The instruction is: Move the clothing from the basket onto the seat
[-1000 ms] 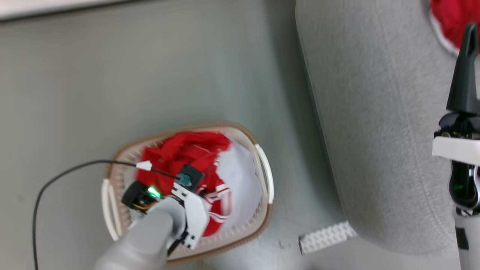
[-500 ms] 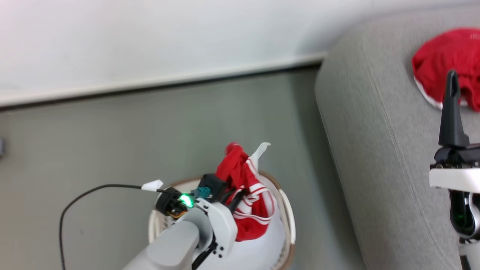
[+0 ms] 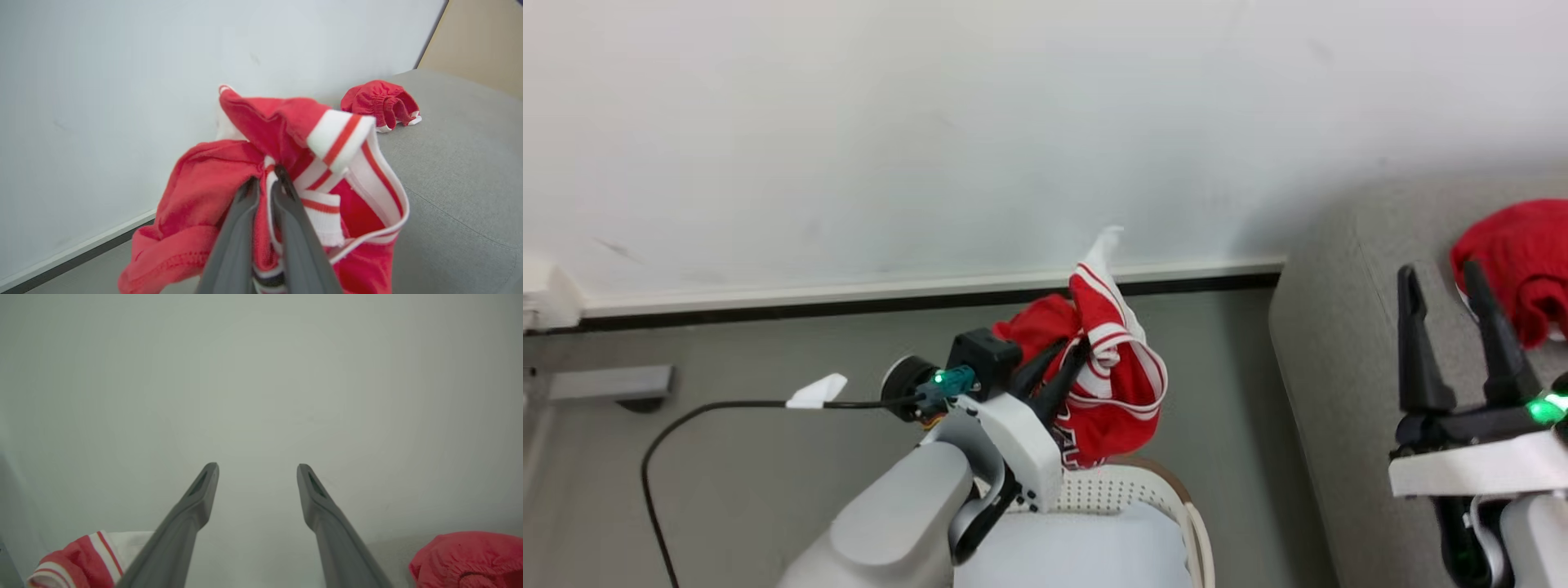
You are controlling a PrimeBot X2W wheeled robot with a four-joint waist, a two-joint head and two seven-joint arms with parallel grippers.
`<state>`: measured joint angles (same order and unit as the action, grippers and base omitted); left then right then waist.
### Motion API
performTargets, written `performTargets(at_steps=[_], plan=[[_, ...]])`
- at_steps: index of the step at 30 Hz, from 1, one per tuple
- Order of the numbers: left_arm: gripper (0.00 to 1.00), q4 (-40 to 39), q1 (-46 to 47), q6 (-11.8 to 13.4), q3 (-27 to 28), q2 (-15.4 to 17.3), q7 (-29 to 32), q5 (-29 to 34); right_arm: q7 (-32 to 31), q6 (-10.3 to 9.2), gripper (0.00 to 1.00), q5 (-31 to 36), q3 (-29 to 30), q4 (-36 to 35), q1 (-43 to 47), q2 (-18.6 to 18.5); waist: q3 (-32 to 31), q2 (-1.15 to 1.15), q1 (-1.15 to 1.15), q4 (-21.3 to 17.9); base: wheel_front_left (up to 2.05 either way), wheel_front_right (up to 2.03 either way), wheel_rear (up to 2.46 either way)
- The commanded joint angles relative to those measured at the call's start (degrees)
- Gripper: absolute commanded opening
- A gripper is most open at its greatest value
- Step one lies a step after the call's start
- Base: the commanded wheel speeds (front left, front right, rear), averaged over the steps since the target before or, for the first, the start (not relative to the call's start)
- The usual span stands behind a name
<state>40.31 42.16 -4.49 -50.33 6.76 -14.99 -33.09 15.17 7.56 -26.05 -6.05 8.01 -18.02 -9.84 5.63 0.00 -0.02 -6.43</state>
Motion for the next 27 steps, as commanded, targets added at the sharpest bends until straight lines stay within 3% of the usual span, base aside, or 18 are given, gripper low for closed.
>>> performTargets(at_steps=[1,9,20,27], plan=[[0.00,-1.7,-0.8,0.3,0.6,0.6,-0.3,0.4,0.0,-0.14,1.00,-0.4,-0.2,0.3,1.5,0.1,-1.9,0.00,0.02,1.3,0.00,0.00,0.00],[0.00,-12.3,-1.5,2.7,3.1,3.9,1.0,-0.9,0.0,-0.15,1.00,-1.3,-2.1,1.2,5.8,0.9,-5.2,0.00,0.02,1.8,0.00,0.00,0.00],[0.00,-22.4,-3.1,6.4,3.7,7.9,5.1,-1.1,0.0,-0.14,1.00,-2.1,-6.4,1.3,6.0,0.0,-5.0,0.00,0.02,1.5,0.00,0.00,0.00],[0.00,-24.4,-3.0,7.1,3.8,8.6,6.1,-1.5,0.0,-0.14,1.00,-3.6,-14.3,1.4,4.7,-2.2,-4.3,0.00,0.02,1.6,0.00,0.00,0.00]])
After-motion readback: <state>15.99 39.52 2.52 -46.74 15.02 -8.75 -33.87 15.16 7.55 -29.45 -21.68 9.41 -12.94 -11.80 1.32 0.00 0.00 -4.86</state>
